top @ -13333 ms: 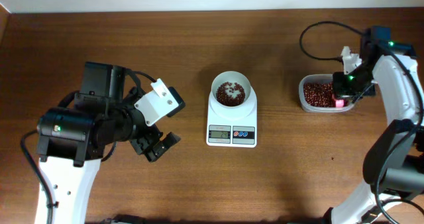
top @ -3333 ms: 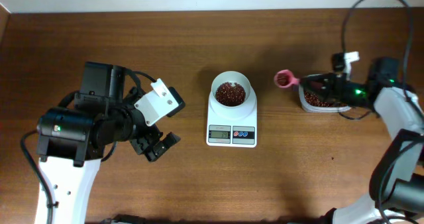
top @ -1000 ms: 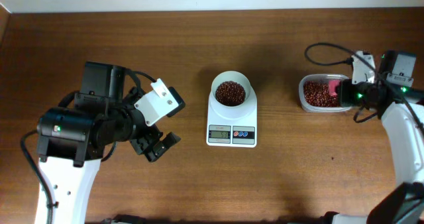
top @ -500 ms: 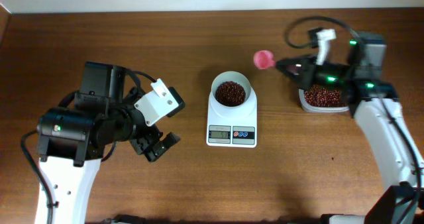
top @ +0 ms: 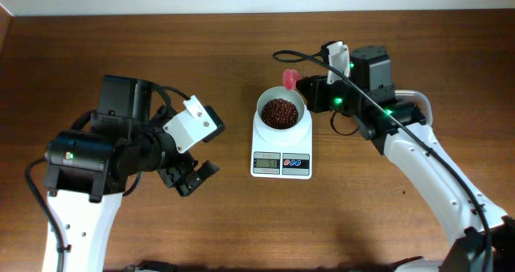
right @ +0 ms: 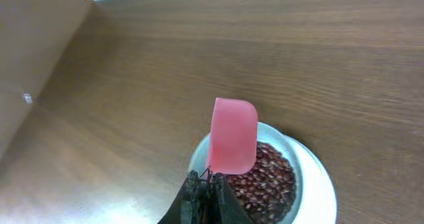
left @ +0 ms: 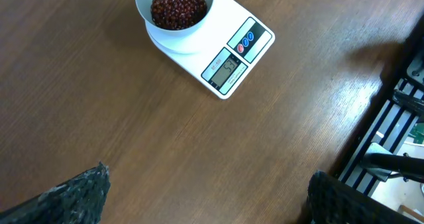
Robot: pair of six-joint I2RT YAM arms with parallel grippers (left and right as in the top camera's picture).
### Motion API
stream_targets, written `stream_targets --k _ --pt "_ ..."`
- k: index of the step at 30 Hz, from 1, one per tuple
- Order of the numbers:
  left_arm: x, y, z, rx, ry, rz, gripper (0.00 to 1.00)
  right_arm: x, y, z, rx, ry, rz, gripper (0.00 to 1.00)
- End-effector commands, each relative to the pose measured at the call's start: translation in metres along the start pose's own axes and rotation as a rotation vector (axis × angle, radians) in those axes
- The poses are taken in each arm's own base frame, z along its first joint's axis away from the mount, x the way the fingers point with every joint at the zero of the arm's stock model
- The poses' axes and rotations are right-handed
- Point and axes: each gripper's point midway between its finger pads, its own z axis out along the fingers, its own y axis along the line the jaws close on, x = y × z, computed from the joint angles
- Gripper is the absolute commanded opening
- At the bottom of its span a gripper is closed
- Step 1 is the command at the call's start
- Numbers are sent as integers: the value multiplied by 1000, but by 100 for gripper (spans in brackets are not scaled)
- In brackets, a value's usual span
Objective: Scoop and weigh 50g on scale
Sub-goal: 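Scoop beans from the tub and carry them over the bowl, then tilt the scoop with the right gripper to pour beans into the bowl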
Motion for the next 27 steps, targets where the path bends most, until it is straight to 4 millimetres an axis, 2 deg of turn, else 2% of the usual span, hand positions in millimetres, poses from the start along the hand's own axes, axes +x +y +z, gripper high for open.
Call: stream_targets --k 1,4,8,14,27 --pt "-2 1 -2 -5 -9 18 99 20 -10 26 55 61 -16 4" --pt "-2 1 -2 -5 -9 18 99 38 -7 42 50 117 -21 4" --pt "-2 1 -2 -5 -9 17 99 49 -9 51 73 145 -28 4" --pt "-2 1 -2 -5 -9 18 99 63 -28 49 224 186 -104 4" --pt "-2 1 -2 -5 -9 18 99 74 -35 56 229 224 -128 4"
